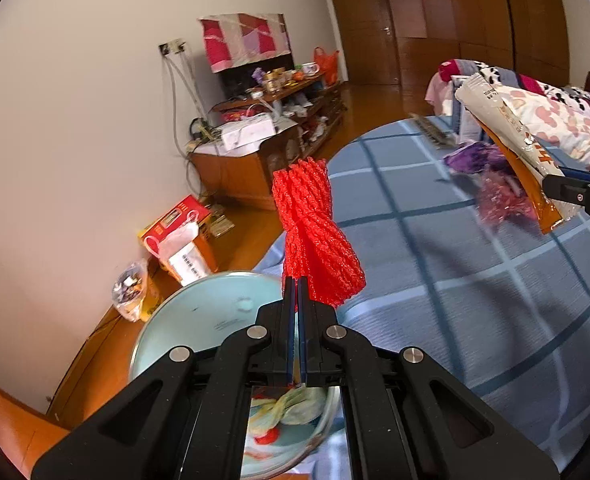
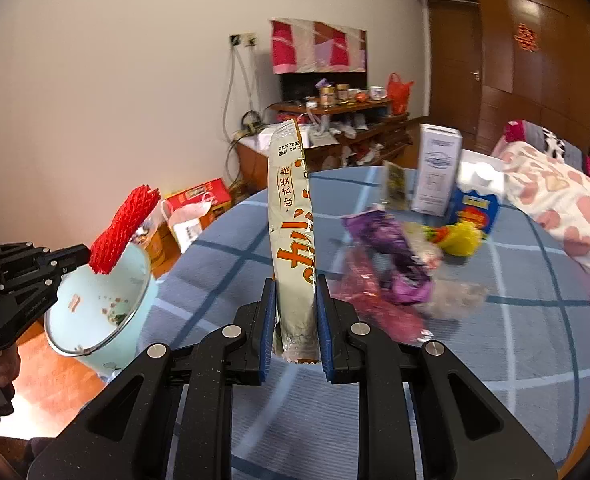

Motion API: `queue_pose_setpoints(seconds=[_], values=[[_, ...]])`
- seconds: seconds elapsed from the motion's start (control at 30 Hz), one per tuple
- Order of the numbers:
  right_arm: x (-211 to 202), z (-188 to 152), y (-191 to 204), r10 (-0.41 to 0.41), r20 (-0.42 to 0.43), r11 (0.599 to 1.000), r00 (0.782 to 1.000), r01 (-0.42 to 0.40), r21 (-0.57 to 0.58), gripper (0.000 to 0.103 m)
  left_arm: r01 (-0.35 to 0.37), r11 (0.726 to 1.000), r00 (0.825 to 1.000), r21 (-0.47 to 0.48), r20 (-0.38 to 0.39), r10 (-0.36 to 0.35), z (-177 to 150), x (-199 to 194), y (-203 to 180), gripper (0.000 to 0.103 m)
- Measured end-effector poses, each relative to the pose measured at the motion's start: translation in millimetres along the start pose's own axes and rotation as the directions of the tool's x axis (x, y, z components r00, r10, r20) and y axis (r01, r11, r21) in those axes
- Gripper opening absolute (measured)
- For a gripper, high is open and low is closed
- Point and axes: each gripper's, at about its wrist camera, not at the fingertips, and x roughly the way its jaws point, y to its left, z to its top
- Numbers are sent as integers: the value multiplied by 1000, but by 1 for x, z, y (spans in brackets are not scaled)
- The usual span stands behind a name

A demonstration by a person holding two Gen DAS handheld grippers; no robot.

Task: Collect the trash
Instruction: 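Carry the red net with the left tool while the right tool carries the snack wrapper over the bin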

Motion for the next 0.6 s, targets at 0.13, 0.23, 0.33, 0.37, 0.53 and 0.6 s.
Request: queue_pose_setpoints(seconds=[0.13, 0.23, 0.33, 0.37, 0.53, 0.6], values=[[10, 0, 19, 22, -17, 999, 1000, -23, -31, 20, -29, 999, 999, -18, -14, 29, -12, 0, 19, 1], [16, 0, 31, 37, -26, 998, 999, -38, -54, 20, -46, 999, 999, -27, -24, 45, -19, 0, 29, 1], [22, 1, 42, 50, -36, 996, 998, -52, -74, 20, -62, 997, 997, -36, -36, 61, -27, 0, 39, 1], [23, 1, 45, 53, -39, 995, 998, -56, -79, 20, -68, 997, 997, -40, -40, 66, -29, 0, 42, 1], [31, 3, 65, 77, -52, 990, 996, -83, -114, 20, -94, 994, 994, -55, -62, 91, -41, 1, 57, 1], [33, 3, 72, 85, -55, 988, 995, -91, -125, 20, -101, 993, 993, -64, -68, 97, -46, 0, 63, 1]])
